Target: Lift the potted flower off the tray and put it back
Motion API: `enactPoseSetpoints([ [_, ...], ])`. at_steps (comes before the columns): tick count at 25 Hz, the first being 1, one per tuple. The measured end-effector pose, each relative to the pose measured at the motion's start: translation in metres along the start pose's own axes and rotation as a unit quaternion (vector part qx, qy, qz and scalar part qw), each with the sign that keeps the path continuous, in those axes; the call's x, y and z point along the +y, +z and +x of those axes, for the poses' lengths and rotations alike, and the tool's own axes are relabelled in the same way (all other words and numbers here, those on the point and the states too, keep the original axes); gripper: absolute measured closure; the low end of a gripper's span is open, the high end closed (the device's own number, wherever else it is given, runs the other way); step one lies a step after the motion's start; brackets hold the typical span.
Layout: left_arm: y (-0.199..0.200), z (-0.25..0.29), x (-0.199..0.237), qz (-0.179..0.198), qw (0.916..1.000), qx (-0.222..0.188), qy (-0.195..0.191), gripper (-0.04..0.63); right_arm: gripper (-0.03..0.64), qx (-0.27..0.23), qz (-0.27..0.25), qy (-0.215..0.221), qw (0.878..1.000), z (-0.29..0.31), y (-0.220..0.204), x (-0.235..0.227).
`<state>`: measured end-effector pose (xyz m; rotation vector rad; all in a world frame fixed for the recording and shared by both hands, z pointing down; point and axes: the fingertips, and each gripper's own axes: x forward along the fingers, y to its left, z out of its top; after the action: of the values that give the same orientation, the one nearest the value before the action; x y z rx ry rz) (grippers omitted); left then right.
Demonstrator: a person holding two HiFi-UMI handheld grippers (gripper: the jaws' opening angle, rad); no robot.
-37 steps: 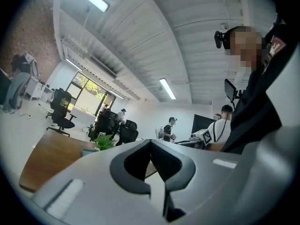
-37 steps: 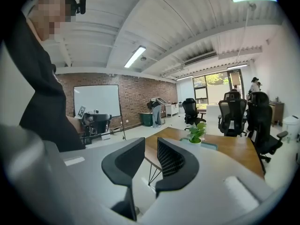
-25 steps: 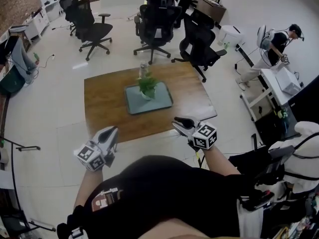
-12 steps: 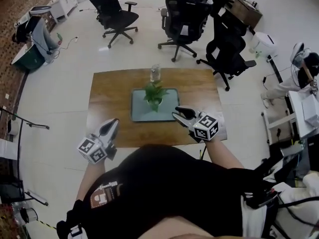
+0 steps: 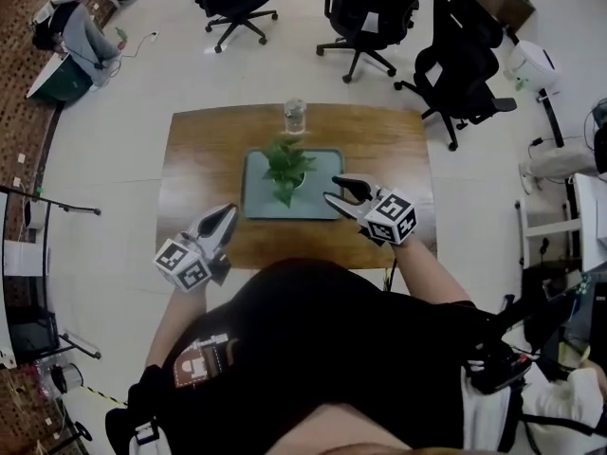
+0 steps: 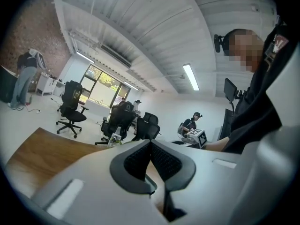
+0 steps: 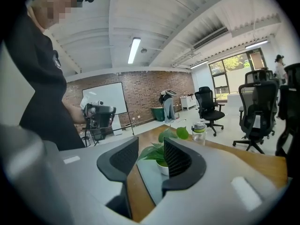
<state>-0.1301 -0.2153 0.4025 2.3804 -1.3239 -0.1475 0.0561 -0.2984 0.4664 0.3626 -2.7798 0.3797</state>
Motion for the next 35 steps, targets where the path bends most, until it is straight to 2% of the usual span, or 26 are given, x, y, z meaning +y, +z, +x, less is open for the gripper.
enactPoseSetpoints([
  [4, -0.011, 0.021, 0.024, -0.004, 0.999, 0.032, -0.031, 0.595, 0.405, 0.017, 0.01, -0.022, 1.0, 0.021, -0.014, -0.012],
  [11, -0.034, 0.039, 0.057, -0.012, 0.9941, 0.073, -0.08, 0.595, 0.317, 0.079, 0.006, -0.043, 0.996, 0.058, -0.054, -0.017],
  [16, -0.055, 0.044, 0.072, -0.025, 0.9913, 0.092, -0.091, 0.595, 0.21, 0.142, -0.019, -0.031, 0.989, 0.089, -0.088, -0.024],
  [20, -0.081, 0.047, 0.079, -0.03, 0.9895, 0.103, -0.097, 0.595, 0.09, 0.157, -0.053, -0.037, 0.986, 0.113, -0.107, -0.04],
  [24, -0.104, 0.053, 0.082, -0.042, 0.9878, 0.113, -0.099, 0.595, 0.017, 0.155, -0.073, -0.043, 0.984, 0.141, -0.12, -0.058],
  [35, -0.132, 0.058, 0.089, -0.045, 0.9875, 0.105, -0.109, 0.595, 0.025, 0.135, -0.109, -0.047, 0.984, 0.198, -0.136, -0.071],
])
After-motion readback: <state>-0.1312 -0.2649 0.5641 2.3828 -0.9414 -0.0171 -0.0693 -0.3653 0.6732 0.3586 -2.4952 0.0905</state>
